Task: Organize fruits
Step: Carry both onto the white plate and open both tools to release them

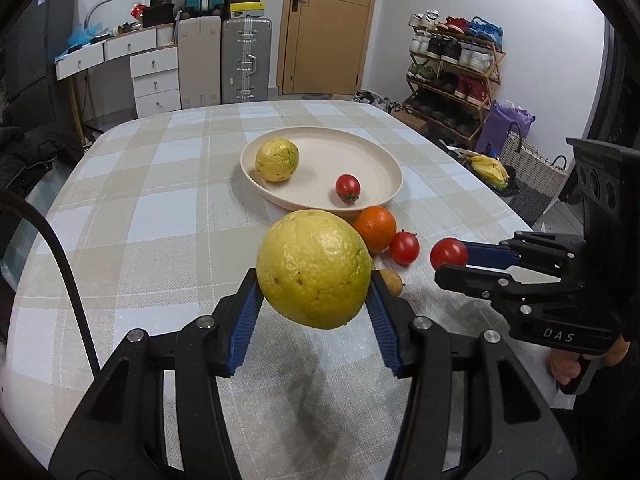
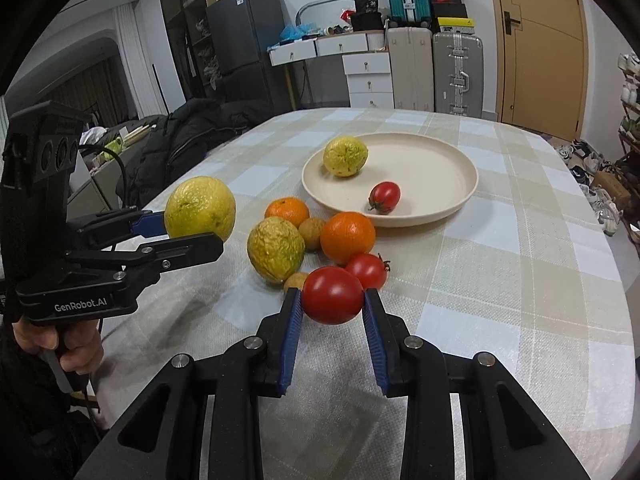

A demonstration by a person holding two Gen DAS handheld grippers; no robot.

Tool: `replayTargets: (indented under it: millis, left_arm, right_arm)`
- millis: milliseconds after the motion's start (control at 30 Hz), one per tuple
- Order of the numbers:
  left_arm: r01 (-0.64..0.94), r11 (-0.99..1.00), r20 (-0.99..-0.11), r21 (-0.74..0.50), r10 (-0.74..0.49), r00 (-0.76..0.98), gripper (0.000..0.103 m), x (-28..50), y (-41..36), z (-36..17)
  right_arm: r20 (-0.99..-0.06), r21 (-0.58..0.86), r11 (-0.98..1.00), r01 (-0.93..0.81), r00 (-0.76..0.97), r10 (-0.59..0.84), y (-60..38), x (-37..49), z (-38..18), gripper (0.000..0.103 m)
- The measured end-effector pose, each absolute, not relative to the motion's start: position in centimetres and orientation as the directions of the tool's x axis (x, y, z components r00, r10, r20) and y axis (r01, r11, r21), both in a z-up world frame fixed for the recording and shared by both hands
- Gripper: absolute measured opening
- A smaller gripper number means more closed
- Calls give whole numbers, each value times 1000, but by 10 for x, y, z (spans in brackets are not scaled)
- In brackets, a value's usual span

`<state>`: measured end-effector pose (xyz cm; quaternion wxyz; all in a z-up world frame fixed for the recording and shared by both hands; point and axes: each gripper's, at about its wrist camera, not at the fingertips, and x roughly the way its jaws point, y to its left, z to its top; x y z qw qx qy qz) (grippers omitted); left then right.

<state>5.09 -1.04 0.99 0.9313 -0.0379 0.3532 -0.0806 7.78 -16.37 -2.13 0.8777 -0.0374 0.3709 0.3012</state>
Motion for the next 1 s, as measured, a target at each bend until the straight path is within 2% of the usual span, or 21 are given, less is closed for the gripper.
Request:
replayTargets:
  millis: [533, 1000]
  left_arm:
    - [29, 991, -622, -133, -106, 775, 49, 66, 10, 16]
    - [34, 989, -608, -142, -115, 785, 49, 97, 2, 21]
  right_arm:
    - [-632, 193, 826, -529, 577, 517, -170, 81, -14, 32]
    - [-619, 202, 846, -493, 606, 500, -176, 106, -3, 32]
